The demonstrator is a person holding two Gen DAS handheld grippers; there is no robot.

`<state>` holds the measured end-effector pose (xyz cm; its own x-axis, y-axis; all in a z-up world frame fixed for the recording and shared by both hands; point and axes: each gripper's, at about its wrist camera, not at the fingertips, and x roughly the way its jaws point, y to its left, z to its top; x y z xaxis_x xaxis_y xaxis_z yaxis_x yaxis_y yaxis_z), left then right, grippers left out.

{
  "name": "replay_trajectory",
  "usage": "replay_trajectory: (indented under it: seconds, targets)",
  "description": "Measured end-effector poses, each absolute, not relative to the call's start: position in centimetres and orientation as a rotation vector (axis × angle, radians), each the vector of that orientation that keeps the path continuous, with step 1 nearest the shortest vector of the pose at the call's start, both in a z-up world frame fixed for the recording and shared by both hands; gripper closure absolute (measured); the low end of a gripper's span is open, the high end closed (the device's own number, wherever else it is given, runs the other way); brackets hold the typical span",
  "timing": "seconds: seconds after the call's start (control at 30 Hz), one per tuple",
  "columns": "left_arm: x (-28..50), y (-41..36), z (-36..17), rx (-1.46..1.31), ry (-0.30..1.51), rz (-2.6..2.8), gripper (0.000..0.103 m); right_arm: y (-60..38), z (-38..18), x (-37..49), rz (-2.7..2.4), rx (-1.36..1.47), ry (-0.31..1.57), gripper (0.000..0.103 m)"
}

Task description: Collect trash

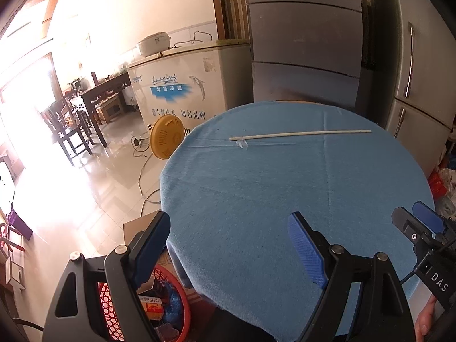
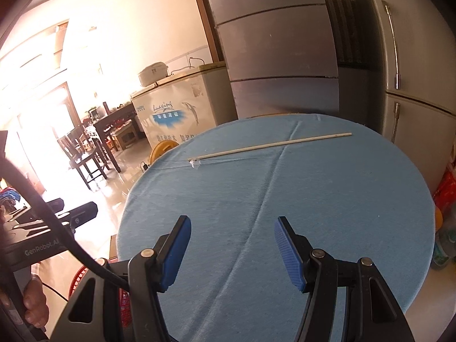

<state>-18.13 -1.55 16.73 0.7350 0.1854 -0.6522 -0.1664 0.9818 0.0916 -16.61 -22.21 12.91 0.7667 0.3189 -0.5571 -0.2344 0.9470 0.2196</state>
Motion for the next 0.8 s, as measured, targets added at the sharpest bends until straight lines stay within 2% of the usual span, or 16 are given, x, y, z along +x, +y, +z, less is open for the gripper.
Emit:
replay_trajectory:
  seconds: [0.8]
  targets:
    - [-27.2, -3.7, 19.6, 0.019, 0.661, 0.206, 0.018, -24.3, 14.7, -26.7, 0.382, 0.162, 0.591, 0.035]
